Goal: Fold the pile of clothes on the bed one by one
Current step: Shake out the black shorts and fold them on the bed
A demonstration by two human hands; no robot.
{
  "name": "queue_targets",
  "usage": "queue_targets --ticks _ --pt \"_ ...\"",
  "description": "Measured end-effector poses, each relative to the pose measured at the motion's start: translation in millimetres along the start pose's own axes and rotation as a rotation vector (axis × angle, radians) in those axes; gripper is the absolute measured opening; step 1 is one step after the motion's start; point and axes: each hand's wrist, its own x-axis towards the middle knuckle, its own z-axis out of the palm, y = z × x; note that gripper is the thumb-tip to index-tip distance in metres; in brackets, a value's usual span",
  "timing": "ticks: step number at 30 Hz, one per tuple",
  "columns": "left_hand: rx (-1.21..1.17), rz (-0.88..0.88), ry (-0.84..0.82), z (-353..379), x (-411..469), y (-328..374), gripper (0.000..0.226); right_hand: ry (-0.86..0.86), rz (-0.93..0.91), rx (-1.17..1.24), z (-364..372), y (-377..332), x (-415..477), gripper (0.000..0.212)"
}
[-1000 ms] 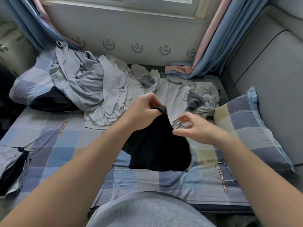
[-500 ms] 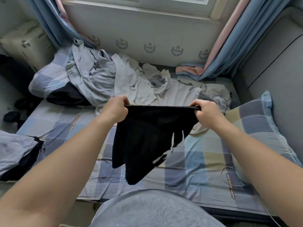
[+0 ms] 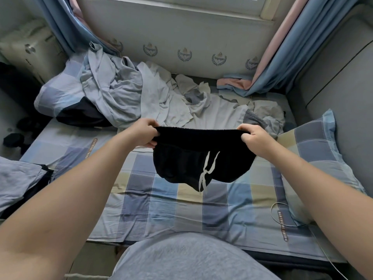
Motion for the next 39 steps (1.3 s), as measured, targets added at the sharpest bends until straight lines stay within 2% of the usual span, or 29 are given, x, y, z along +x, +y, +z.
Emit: queue_targets --ticks 1,4,5,6,9,10,13,16,18,21,24,26,29,32,36,37,39 --pt "0.03 0.016 -0.017 -2 1 -2 0.02 -0.006 0.007 -0.053 -3 5 -1 0.029" --pt "0.083 0.01 -0.088 -1 -1 -8 0.034 0.032 0.035 -0.43 -8 20 -3 0.02" --pt "0.082 0.003 -0.1 0 -1 -10 0.035 0.049 0.061 -0.469 -8 22 -4 0.02" --pt "0.078 -0.001 -0.101 2 -1 -11 0.034 0.052 0.098 -0.426 -6 22 -4 0.02" --pt "0.014 0.01 -0.073 6 2 -18 0.031 0.004 0.291 0.055 -1 15 -6 0.02" --pt "-0.001 0.019 -0.053 6 4 -20 0.03 -0.038 0.343 0.184 2 14 -7 0.026" --pt "0.041 0.075 0.036 11 8 -26 0.026 -0.145 0.317 0.28 9 12 -8 0.034" --pt "0.089 0.158 0.094 17 7 -24 0.016 -0.225 0.238 0.171 19 11 -7 0.008" --pt "0.165 0.21 0.06 19 8 -25 0.023 -0.189 0.215 0.018 26 15 -6 0.018" --pt "0.379 0.234 -0.019 18 7 -28 0.04 -0.036 0.15 -0.223 27 16 -6 0.017" --pt "0.656 0.195 0.033 14 4 -30 0.044 0.113 0.202 -0.435 20 18 -5 0.022" --pt "0.638 0.114 0.029 13 6 -34 0.036 0.143 0.262 -0.315 20 23 -4 0.022" --pt "0.234 -0.044 -0.054 20 6 -32 0.036 0.116 0.4 0.078 21 25 -2 0.018" --pt "-0.026 -0.097 -0.067 21 8 -29 0.033 0.01 0.489 0.267 23 24 -1 0.027" --pt "-0.074 0.036 -0.11 13 7 -31 0.009 -0.039 0.427 0.456 14 26 -3 0.013" --pt "-0.011 0.106 -0.133 10 6 -33 0.02 -0.059 0.369 0.478 9 27 -4 0.019" --pt "0.272 0.255 -0.114 7 6 -36 0.041 -0.091 0.233 0.305 3 32 -4 0.044"
